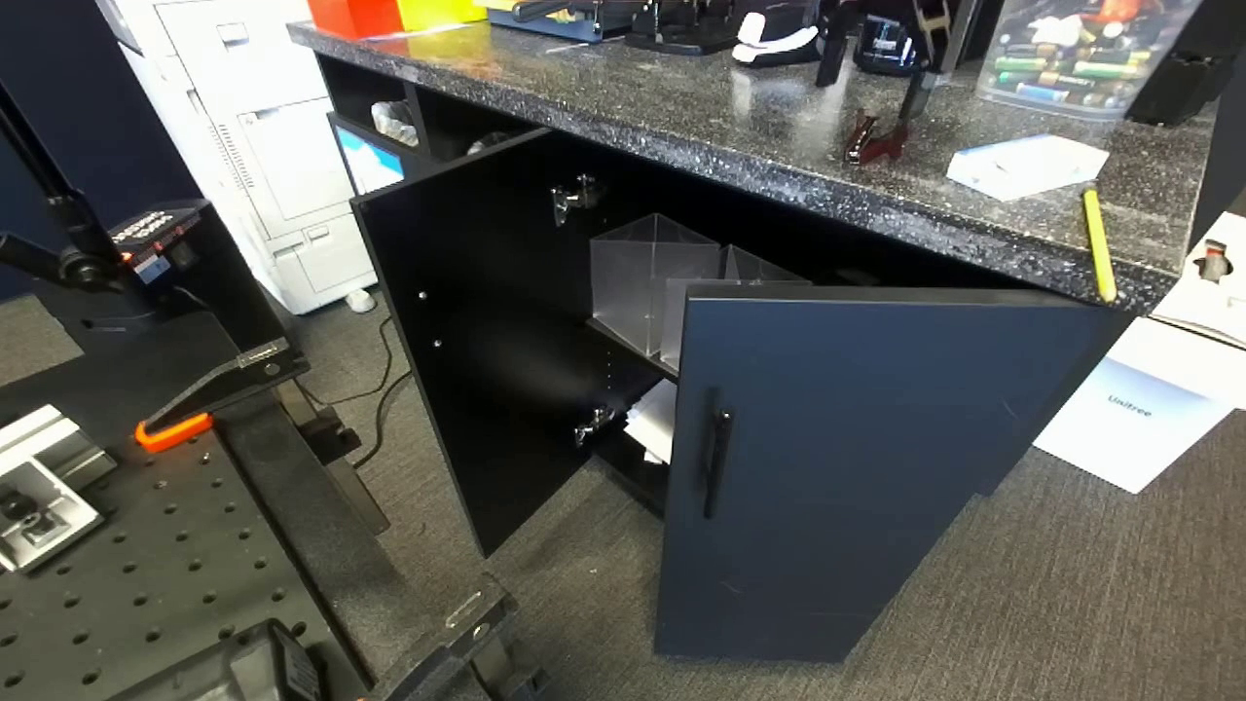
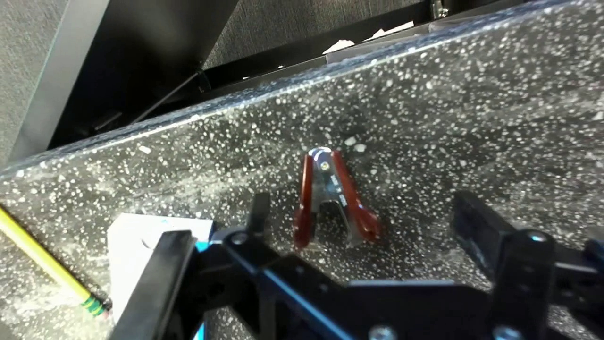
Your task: Move the stapler to the right
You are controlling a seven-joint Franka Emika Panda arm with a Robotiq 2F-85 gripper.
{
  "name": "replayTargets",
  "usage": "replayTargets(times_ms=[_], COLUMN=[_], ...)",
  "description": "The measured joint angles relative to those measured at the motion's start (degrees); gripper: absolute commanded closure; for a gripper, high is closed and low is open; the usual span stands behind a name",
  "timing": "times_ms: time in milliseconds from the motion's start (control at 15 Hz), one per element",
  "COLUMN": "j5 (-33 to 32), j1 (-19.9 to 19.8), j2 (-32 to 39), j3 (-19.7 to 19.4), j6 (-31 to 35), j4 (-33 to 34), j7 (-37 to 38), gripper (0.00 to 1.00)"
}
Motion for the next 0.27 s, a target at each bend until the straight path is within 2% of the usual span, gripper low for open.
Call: replayTargets(times_ms=[267], j5=[0.2], j1=[0.5], j2=[-4.1], j3=[0.6], j6=[-3.8], j4=[0.0], j7=[0.0], gripper=[0.0])
